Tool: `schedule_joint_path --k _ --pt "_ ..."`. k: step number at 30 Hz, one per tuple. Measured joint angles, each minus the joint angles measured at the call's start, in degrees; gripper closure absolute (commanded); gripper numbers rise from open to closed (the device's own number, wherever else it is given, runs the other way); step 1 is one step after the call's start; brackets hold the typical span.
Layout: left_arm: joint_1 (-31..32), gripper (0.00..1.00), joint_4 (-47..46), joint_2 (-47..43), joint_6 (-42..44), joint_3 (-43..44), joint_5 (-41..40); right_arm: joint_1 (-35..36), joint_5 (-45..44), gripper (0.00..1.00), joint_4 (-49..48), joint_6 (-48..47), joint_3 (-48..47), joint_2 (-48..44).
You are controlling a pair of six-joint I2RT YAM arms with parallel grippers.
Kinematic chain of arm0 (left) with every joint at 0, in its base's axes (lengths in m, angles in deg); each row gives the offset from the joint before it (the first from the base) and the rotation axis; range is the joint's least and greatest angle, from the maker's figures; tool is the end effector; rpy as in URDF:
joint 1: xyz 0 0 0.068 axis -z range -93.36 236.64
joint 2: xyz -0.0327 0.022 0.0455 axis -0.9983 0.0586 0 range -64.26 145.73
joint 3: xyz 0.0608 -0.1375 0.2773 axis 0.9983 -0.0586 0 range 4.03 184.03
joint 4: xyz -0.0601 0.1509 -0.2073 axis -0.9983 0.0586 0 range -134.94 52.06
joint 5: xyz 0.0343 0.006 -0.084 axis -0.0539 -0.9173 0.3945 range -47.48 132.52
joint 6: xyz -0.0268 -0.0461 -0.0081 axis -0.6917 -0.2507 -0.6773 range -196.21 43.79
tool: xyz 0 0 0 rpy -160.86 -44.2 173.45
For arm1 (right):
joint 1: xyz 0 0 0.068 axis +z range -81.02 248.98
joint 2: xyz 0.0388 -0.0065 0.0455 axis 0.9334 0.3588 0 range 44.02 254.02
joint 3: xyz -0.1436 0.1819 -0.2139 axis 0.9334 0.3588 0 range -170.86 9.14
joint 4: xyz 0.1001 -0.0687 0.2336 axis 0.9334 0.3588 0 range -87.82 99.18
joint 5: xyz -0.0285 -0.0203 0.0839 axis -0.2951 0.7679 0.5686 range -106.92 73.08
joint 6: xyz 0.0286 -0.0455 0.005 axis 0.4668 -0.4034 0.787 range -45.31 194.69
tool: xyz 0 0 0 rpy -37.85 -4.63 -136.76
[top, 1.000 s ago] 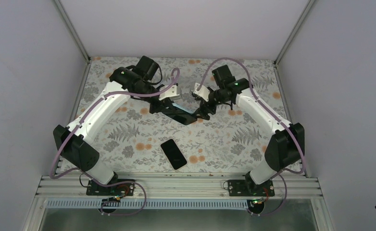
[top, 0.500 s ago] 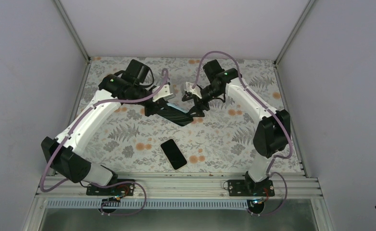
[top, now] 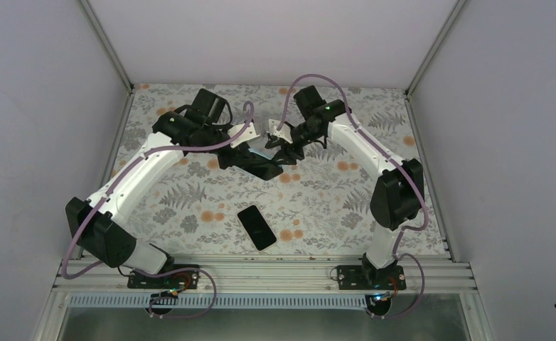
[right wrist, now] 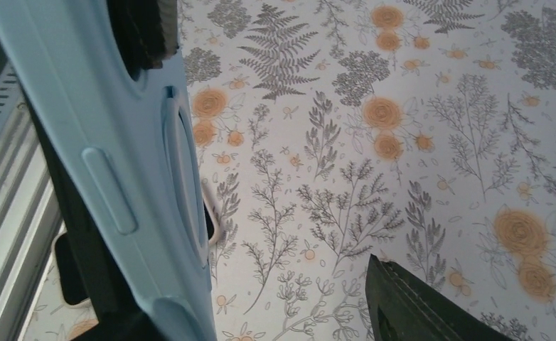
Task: Take the phone out of the phone case
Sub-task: Remove the phone case from the phone.
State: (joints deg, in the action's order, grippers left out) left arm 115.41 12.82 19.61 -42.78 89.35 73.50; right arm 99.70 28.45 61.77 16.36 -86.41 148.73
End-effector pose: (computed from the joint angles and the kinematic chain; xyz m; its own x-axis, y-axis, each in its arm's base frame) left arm 0.2459 -0.1558 0.3988 -0.2435 0.6726 -0.6988 0.9550 0.2919 -0.0519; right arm 0.3200 0.2197 0.3388 0.0736 -0.6518 -0.7548 -0.9867 -0.1574 0.0397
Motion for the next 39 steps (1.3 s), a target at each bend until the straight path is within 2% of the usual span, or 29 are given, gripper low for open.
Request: schedule_joint_path --k 4,7,9,10,11,13,14,18,21,28,29,33,34,35,37,38,39 --pt "0.22 0.98 -2.80 -0.24 -0.07 -1.36 -1.77 0.00 -1.51 0.40 -1.53 1.22 -0.11 0.11" --pt "0.35 0.98 -2.99 -0.20 -0.33 -1.57 -2.71 0.09 -2.01 0.33 -2.01 2.10 -0.11 0.39" --pt "0.37 0.98 -2.78 -0.11 -0.81 -1.57 -3.17 0.31 -2.56 0.32 -2.75 2.64 -0.11 0.70" --pt "0.37 0.98 -2.58 -0.07 -1.09 -1.57 -3.45 0.55 -2.84 0.34 -3.17 2.75 -0.11 0.92" --pt "0.37 0.98 -2.19 -0.04 -1.33 -1.57 -3.69 0.76 -3.02 0.42 -3.37 2.89 -0.11 1.14" --pt "0.37 0.98 -1.22 0.00 -1.90 -1.55 -4.66 1.46 -2.89 0.66 -3.65 3.04 0.17 1.75" --pt "0.37 0.98 -0.35 0.15 -2.29 -1.40 -5.27 1.86 -2.64 0.71 -3.78 3.02 0.35 2.08" --pt "0.31 0.98 3.82 1.05 -3.17 -0.15 -7.78 4.07 -1.55 0.77 -2.84 3.63 0.48 3.96" --pt "0.31 0.98 5.01 0.98 -3.23 -0.15 -8.50 4.90 -0.98 0.95 -2.62 3.80 0.76 4.37" --pt "0.22 0.97 3.74 -0.09 -3.13 -2.10 -8.41 4.92 0.44 0.97 -2.32 3.04 1.95 4.11" --pt "0.22 0.95 3.43 -0.35 -3.06 -2.51 -8.26 4.92 0.52 0.97 -2.27 2.95 2.10 4.02" --pt "0.20 0.63 0.55 -2.21 -2.78 -4.52 -7.91 4.70 0.90 0.97 -1.95 2.86 2.16 3.54" --pt "-0.04 0.55 -2.60 -2.86 -2.58 -5.14 -8.41 4.52 2.14 0.97 -0.61 3.17 2.14 3.39" --pt "-0.52 0.42 -6.54 -3.41 -2.67 -5.38 -7.93 4.35 4.00 0.97 0.39 3.89 2.01 3.34" --pt "-1.18 0.07 -13.90 -4.48 -2.10 -5.44 -8.61 3.80 8.31 0.97 2.54 5.31 1.09 3.34" --pt "-1.77 0.01 -18.05 -4.70 -1.81 -4.81 -9.40 3.76 10.23 0.97 3.72 6.12 0.66 3.28" --pt "-2.62 0.00 -20.28 -5.11 -1.46 -4.61 -9.64 3.39 13.11 0.97 4.94 6.95 -0.28 3.23"
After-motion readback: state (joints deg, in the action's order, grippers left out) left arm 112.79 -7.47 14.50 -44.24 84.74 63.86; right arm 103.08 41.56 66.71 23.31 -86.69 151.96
